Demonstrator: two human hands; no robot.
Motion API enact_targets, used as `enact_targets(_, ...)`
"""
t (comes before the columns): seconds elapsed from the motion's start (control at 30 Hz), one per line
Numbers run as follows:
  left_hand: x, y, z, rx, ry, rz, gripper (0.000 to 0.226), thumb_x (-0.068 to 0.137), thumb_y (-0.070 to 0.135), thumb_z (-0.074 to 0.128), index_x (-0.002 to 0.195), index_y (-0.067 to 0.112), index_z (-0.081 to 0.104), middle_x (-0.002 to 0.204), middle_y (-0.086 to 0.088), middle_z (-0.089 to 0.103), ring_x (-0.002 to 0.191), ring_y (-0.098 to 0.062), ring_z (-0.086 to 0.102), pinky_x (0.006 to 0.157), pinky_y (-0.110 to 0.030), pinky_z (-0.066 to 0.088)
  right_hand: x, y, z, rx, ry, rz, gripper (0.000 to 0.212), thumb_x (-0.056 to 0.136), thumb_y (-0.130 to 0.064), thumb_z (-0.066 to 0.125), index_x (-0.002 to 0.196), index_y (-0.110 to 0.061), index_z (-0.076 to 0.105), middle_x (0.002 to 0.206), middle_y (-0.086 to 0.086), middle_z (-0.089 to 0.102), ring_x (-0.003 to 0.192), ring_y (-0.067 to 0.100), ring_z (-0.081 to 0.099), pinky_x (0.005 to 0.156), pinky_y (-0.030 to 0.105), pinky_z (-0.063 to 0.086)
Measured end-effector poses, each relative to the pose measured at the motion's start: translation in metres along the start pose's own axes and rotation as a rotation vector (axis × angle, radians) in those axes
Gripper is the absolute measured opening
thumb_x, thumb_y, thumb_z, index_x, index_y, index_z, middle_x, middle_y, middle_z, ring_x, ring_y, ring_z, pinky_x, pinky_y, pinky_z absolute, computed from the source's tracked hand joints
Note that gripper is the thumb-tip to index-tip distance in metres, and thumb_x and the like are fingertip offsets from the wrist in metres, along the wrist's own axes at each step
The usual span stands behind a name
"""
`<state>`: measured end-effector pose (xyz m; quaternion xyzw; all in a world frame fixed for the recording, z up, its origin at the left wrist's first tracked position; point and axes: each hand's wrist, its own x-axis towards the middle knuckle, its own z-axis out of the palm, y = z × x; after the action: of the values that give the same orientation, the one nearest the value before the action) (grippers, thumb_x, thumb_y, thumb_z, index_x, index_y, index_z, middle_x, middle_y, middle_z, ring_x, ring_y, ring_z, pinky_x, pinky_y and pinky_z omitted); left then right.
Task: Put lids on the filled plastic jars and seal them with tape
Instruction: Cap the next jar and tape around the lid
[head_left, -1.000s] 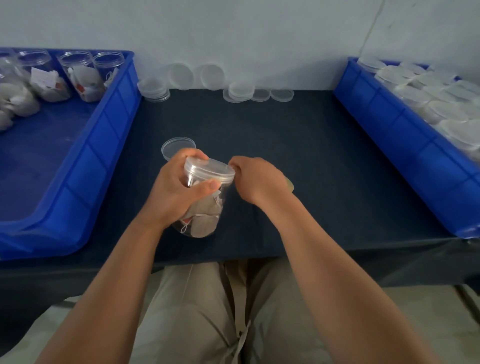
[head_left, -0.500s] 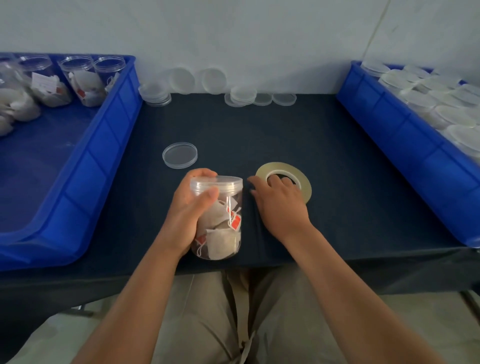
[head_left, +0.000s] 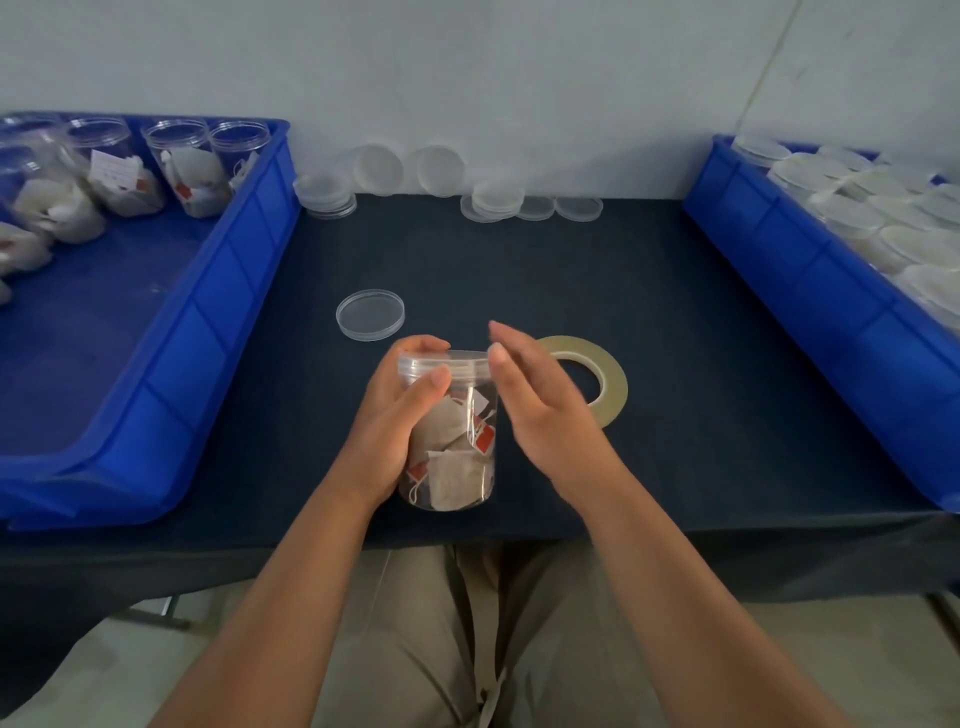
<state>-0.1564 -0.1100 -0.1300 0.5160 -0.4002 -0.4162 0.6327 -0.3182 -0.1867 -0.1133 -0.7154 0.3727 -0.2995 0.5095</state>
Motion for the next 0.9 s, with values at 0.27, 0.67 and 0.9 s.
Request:
enact_targets(0.27,0.005,-0.004,0.002,0.009,0.006,0.004,0.06,0.091,0.056,0.062,0.132,0.013,0.055,0.116,-0.006,0.07,0.104,-0.024,0.071,0.085,-0.035,0.059,0.0,0.006,0.023,0.392,-0.046,0.078,0.05,0.101,-0.063,0.048,0.15,-0.052,0.049,0.148,-0.022,0.058,0.141,0.01,0.053,0.12,0.048,0.042)
enact_targets(0.67,0.006,-0.009,0.003,0.035,-0.03,0.052,0.074,0.088,0.074,0.065,0.135,0.02,0.052,0.122,-0.002,0.067,0.112,-0.022,0.068,0.093,-0.033,0.057,-0.004,0.006,0.027,0.45,-0.066,0.01,0.062,0.1,-0.059,0.056,0.158,-0.053,0.034,0.153,-0.03,0.048,0.141,-0.002,0.049,0.113,0.031,0.048)
enact_targets(0.9,0.006,-0.009,0.004,-0.002,-0.032,0.042,0.08,0.086,0.084,0.055,0.132,0.019,0.054,0.118,-0.008,0.069,0.104,-0.026,0.069,0.088,-0.039,0.059,-0.006,0.002,0.023,0.532,-0.102,0.03,0.052,0.099,-0.059,0.06,0.149,-0.059,0.046,0.155,-0.026,0.048,0.143,0.006,0.049,0.113,0.035,0.048)
